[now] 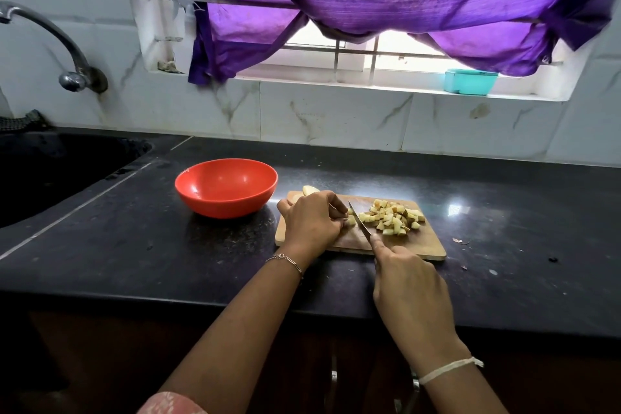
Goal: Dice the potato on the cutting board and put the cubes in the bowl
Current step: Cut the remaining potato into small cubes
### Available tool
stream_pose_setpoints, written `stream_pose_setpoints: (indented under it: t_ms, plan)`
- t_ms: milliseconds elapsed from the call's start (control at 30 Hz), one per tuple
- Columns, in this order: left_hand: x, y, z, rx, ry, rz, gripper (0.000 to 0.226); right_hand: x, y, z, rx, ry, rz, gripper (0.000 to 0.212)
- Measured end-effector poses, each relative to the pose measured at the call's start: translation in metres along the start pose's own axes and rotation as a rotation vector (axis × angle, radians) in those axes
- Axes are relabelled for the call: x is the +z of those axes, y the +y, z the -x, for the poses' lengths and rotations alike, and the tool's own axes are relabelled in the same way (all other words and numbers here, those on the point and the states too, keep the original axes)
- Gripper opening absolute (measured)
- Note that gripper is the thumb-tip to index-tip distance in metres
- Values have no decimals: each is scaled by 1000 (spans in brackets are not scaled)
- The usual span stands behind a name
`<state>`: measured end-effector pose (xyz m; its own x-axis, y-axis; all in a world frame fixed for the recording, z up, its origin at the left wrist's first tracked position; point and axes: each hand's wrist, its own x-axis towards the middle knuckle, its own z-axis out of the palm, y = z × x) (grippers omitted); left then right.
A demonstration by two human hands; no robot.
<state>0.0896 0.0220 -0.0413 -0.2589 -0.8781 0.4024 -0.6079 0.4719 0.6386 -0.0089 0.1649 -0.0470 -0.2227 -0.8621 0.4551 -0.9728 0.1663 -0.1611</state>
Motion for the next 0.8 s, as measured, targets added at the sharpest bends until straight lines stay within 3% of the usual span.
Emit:
stream_pose_setpoints:
  t_ms: [467,800]
  plan:
    - [-5,8,6,-23,37,-63,20,2,-11,-15,-67,-18,66,49]
    - [-7,9,7,-12,89,-127,22,4,-1,-8,7,18,-13,56]
